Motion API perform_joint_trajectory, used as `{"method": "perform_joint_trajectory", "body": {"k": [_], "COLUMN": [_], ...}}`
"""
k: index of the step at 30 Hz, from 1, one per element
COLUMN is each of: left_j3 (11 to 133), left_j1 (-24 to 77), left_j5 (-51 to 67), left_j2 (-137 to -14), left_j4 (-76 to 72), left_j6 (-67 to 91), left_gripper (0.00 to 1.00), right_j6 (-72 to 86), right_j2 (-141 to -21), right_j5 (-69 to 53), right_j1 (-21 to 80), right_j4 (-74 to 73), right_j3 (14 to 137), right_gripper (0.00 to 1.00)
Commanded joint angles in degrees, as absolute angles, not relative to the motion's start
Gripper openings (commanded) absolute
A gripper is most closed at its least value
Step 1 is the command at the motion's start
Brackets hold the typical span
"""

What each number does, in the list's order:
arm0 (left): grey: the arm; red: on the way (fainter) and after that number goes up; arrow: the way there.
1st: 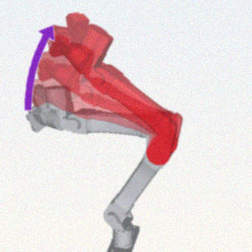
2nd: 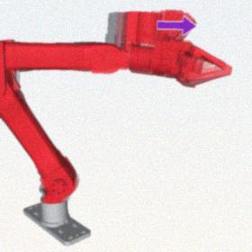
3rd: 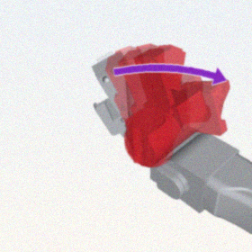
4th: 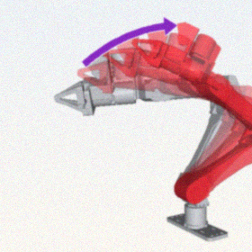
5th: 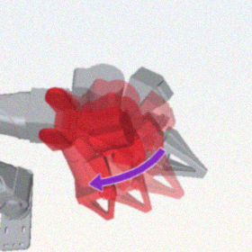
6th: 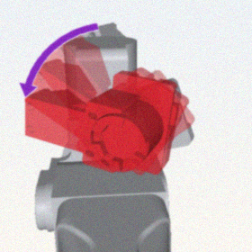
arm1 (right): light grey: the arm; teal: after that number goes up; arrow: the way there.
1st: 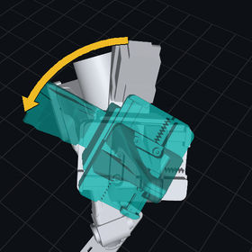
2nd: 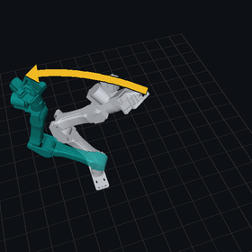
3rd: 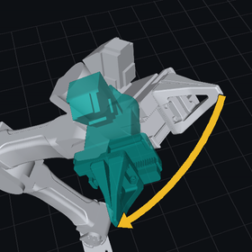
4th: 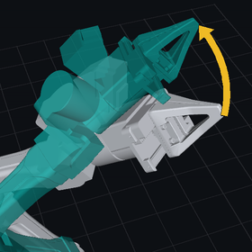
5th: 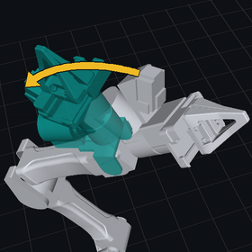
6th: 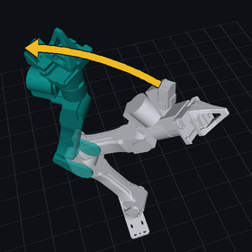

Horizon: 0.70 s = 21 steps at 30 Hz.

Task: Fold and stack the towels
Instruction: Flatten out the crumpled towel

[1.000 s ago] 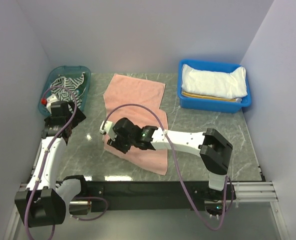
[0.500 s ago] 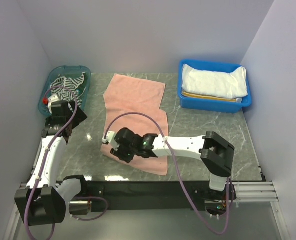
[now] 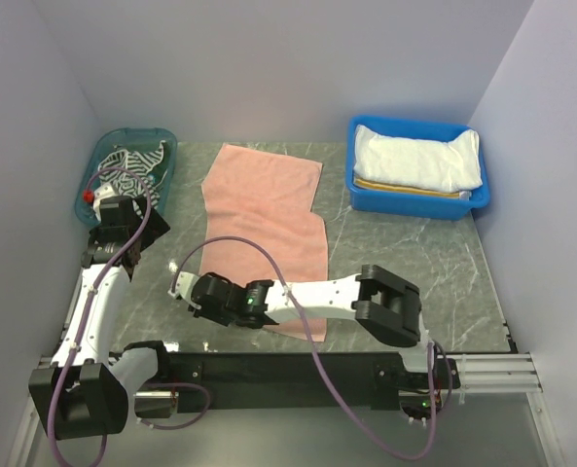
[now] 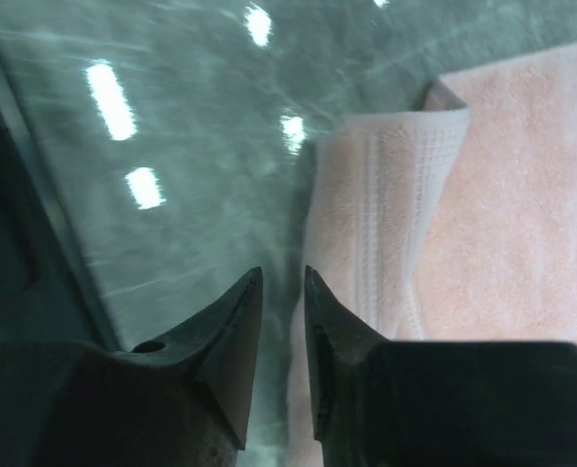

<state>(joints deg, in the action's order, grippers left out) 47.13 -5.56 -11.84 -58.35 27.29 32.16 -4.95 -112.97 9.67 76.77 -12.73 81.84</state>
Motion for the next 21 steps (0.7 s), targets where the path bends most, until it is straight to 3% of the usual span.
{"method": "perform_joint_trajectory", "body": {"k": [1,6,21], "left_j3": [46.85,46.93,46.85], "left_j1": [-5.98,-5.89,-6.07], "left_j5": [-11.43,-11.16,-10.90], "left_j2": [-57.57,-57.48,-57.57], "left_j4": [25.93,25.84,25.75], "left_j6": [31.38,31.38,31.29], "left_gripper": [0.99,0.99,1.00], "right_j6": [-5.28,-2.90,3.07], "right_j2": [-115.83,-117.60,-116.73], "right_j5": [15.20,17.14,13.36], "right_j1": [75.94,74.54,69.61], "right_j4": [-10.72,-8.71,-7.03], "right_j3": [84.72,83.59,79.20], "right_gripper": [0.29,0.25,0.24]}}
